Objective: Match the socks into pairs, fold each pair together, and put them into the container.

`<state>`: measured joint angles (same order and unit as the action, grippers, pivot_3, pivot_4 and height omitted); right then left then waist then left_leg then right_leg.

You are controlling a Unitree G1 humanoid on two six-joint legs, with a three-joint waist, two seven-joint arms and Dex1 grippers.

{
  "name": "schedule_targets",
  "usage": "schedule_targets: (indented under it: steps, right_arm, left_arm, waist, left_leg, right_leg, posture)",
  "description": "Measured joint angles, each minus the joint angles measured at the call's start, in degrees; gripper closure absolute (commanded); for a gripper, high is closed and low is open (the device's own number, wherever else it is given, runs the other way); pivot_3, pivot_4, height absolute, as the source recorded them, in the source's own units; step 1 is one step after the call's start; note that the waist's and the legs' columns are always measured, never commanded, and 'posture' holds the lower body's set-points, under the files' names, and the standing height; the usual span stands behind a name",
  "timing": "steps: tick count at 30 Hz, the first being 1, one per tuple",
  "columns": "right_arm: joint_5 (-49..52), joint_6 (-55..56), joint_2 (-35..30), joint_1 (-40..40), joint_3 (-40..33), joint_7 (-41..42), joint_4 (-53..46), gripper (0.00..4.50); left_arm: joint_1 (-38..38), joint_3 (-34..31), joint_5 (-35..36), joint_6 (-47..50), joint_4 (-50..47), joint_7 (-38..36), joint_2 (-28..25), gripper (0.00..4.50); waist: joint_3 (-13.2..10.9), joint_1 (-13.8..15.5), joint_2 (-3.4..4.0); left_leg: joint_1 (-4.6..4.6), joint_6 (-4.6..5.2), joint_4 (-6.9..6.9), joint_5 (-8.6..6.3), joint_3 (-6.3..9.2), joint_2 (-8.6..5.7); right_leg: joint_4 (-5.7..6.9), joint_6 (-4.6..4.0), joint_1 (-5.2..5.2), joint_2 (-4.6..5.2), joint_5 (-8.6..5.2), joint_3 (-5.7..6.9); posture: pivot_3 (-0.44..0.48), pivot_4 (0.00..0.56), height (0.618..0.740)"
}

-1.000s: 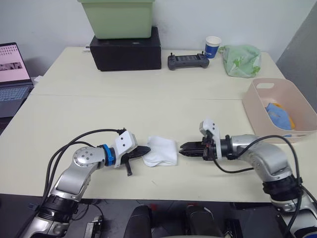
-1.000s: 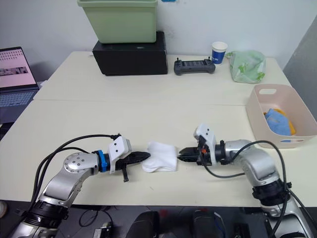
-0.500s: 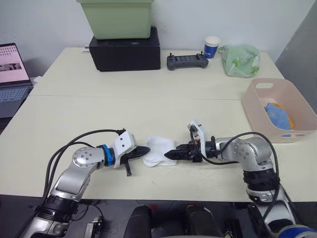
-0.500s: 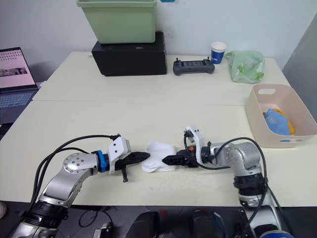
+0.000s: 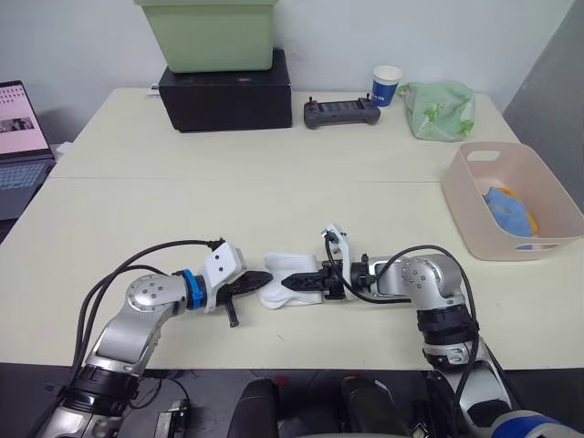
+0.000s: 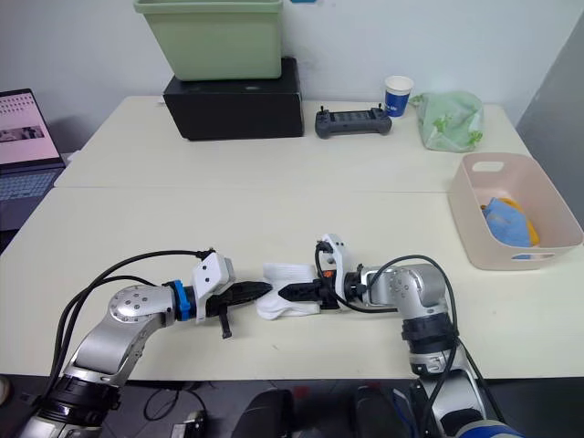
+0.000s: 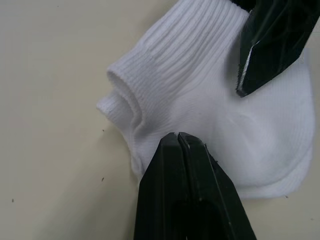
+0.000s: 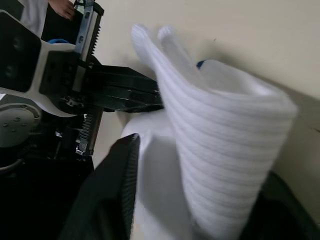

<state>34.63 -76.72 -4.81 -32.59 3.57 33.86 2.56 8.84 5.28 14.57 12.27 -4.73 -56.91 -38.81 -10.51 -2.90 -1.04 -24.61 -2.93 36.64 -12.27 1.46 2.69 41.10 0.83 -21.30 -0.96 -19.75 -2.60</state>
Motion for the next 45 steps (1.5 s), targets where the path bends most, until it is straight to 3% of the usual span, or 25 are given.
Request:
schedule_targets:
  steps: [4, 12, 15, 18, 22, 27, 30, 33, 42, 45]
  right_arm:
    - [0.73, 0.44, -0.16, -0.28, 0.06, 0.58, -0.73, 4.45]
    - [1.4, 1.29, -2.94, -0.36, -0.81, 0.61, -1.58, 4.45]
    - [2.03, 2.79, -7.62, -1.01, -3.23, 0.79, -5.01, 4.5]
    - [-0.97, 10.24, -23.42, -6.37, -6.2, 2.94, -12.09, 4.5]
    - [-7.34, 22.08, -36.24, -11.01, -8.88, 5.17, -12.53, 4.5]
    - [-23.95, 43.3, -51.88, -9.45, -5.29, 5.78, -2.55, 4.5]
    - [-33.63, 57.01, -59.3, -5.83, -4.33, 4.45, 4.0, 4.5]
    - [-39.19, 66.51, -62.29, -3.73, -3.05, 4.74, 10.46, 4.5]
    - [-51.28, 82.32, -61.73, -4.72, 6.07, 6.97, 27.39, 4.5]
    - [-53.66, 84.45, -60.15, -6.42, 8.46, 8.94, 31.97, 3.57]
  left_arm:
    - [-0.2, -0.96, 1.73, 1.67, -0.3, -0.1, 0.04, 4.5]
    - [1.59, -5.5, 8.63, 7.78, -4.41, -0.06, 0.06, 4.5]
    - [6.1, -6.94, 14.9, 15.08, -7.06, 0.02, -0.61, 3.95]
    - [23.61, -8.98, 22.71, 23.21, -9.51, 2.65, 0.52, 3.04]
    - [36.36, -6.52, 22.33, 23.51, -8.32, 4.52, 5.75, 1.69]
    - [41.87, 1.48, 18.82, 21.11, -2.24, 2.94, 12.92, 0.12]
    - [43.86, 2.83, 17.13, 18.28, 0.09, 1.3, 15.36, 0.03]
    - [44.49, 3.57, 16.47, 17.21, 1.32, 1.07, 18.55, 0.03]
    - [43.12, 4.73, 14.39, 15.84, 0.75, 1.69, 22.33, 0.03]
    - [40.02, 4.85, 14.22, 16.31, -0.45, 3.02, 22.26, 0.0]
  waist:
    - [0.01, -0.17, -0.02]
    - [-0.01, 0.04, -0.04]
    - [-0.27, 0.53, -0.07]
    - [-0.54, 2.05, -0.06]
    - [-0.23, 1.33, -0.11]
    - [-0.31, 1.2, -0.04]
    - [-0.31, 1.2, -0.03]
    - [-0.31, 0.89, -0.03]
    - [-0.3, 0.53, 0.06]
    - [-0.31, 0.55, 0.07]
  left_leg:
    - [0.01, 0.0, 0.0, 0.0, 0.01, 0.0]
    - [-0.11, -0.01, 0.01, 0.0, 0.02, -0.05]
    - [-0.29, -0.01, 0.1, 0.01, 0.05, -0.09]
    - [-0.69, -0.02, 0.34, 0.01, 0.01, -0.23]
    - [-0.23, 0.52, 0.23, -0.31, -0.2, -0.28]
    - [-0.49, 0.51, 0.19, -0.3, -0.58, -0.21]
    - [-0.42, 0.51, 0.22, -0.3, -0.66, -0.13]
    - [-0.22, 0.5, 0.3, -0.29, -0.8, -0.14]
    - [0.12, 0.19, 0.31, -0.1, -1.3, -0.2]
    - [0.09, 0.18, 0.3, -0.09, -1.41, -0.17]
  right_leg:
    - [0.01, 0.0, 0.03, 0.0, 0.0, 0.01]
    - [-0.03, 0.0, -0.02, 0.02, 0.0, 0.03]
    - [0.0, 0.01, -0.11, 0.03, 0.0, 0.11]
    - [-0.14, 0.14, -0.28, 0.02, 0.04, 0.35]
    - [-0.76, 0.35, 0.28, 0.08, -0.07, 0.04]
    - [-0.76, 0.33, -0.11, 0.08, -0.07, -0.08]
    - [-0.68, 0.31, -0.08, 0.07, -0.07, -0.1]
    - [-0.38, 0.31, -0.06, 0.06, -0.06, -0.31]
    - [-0.06, 0.23, -0.02, -0.01, -0.01, -1.11]
    - [-0.08, 0.23, -0.09, 0.01, -0.01, -1.19]
  posture:
    - [0.0, 0.15, 0.74]
    - [0.0, 0.15, 0.74]
    - [0.0, 0.15, 0.74]
    - [0.0, 0.15, 0.74]
    - [0.0, 0.15, 0.74]
    - [0.0, 0.15, 0.74]
    - [0.0, 0.15, 0.74]
    - [0.0, 0.15, 0.74]
    - [0.0, 0.15, 0.74]
    - [0.0, 0.15, 0.74]
